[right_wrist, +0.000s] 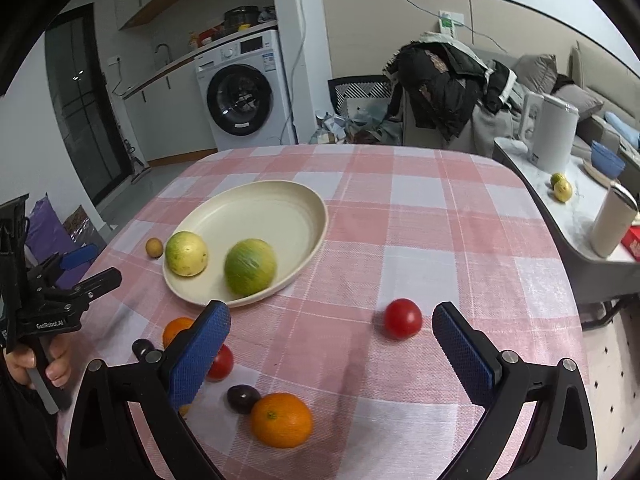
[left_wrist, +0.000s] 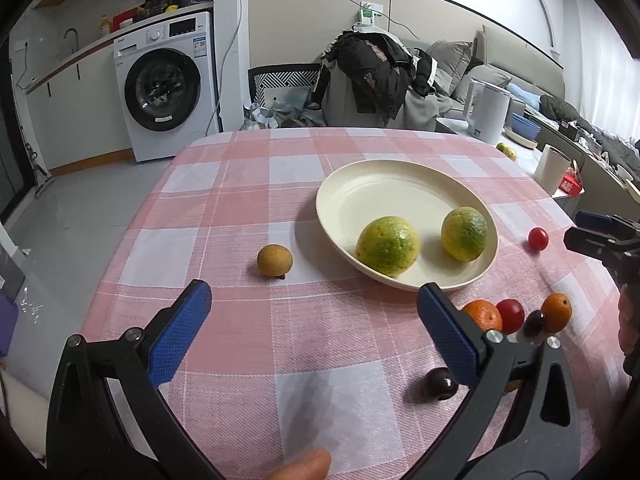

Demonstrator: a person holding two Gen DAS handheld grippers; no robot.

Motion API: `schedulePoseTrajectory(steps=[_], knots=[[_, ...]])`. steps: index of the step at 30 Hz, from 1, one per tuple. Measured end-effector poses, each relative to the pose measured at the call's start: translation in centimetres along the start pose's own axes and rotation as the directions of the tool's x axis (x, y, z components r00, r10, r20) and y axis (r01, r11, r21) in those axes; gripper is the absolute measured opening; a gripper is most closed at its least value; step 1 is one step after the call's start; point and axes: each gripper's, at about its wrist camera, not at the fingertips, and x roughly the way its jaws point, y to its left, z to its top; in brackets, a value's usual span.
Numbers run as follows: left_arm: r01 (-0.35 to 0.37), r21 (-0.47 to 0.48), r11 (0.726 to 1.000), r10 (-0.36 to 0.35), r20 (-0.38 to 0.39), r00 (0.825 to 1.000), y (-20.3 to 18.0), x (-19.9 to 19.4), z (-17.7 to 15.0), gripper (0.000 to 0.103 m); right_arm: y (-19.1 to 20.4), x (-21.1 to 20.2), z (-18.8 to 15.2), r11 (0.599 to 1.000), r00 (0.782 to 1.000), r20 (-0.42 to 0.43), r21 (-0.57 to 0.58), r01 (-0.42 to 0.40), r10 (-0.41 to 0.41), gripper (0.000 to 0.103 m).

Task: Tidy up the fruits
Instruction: 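Move the left tool toward the brown kiwi while the right tool approaches the red tomato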

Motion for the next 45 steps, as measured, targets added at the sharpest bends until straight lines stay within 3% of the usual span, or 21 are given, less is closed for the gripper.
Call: schedulePoseTrajectory(steps=[7, 11, 28, 30, 32, 36, 41, 45], knots=[[-0.015, -0.008, 1.000, 0.015, 0.000, 1.000, 0.4, 0.8, 0.8, 0.102, -1.7, 1.0, -0.2, 0.999, 0.999, -0.035, 0.025, 0.041, -0.040, 0.103], [-0.006, -0.021, 1.000, 0.006, -0.010, 1.000, 0.8, 1.6, 1.3, 0.102, -2.7, 1.4, -0.4, 0.998, 0.998, -0.051, 0.044, 0.039, -0.036, 0.103], [-0.085, -0.025, 0.996, 0.082, -0.083, 0.993, 3.3, 6.5, 2.0, 0.103, -4.8, 3.9, -0.9, 0.995, 0.992, -0.121, 0.095, 0.031, -0.019, 0.101], [-0.096, -0.023, 0.995, 0.093, -0.106, 0.990, 3.4, 7.3, 2.1, 0.102, -4.9, 4.3, -0.9, 0.995, 0.992, -0.129, 0.101, 0.021, -0.008, 0.098], [-0.101, -0.020, 0.995, 0.098, -0.124, 0.987, 3.5, 8.0, 2.1, 0.102, -5.1, 4.7, -0.9, 0.994, 0.990, -0.142, 0.106, 0.024, -0.009, 0.086], [-0.111, -0.017, 0.994, 0.107, -0.151, 0.983, 3.6, 8.9, 2.0, 0.101, -5.3, 5.5, -1.0, 0.994, 0.986, -0.166, 0.102, 0.049, -0.031, 0.077], [-0.094, -0.016, 0.995, 0.090, -0.184, 0.979, 4.0, 10.2, 2.0, 0.084, -5.2, 5.7, -0.8, 0.994, 0.984, -0.168, 0.082, 0.068, -0.053, 0.067], [-0.089, -0.029, 0.996, 0.081, -0.212, 0.974, 4.2, 11.0, 2.0, 0.077, -4.8, 5.9, -0.7, 0.995, 0.982, -0.174, 0.055, 0.084, -0.073, 0.057]])
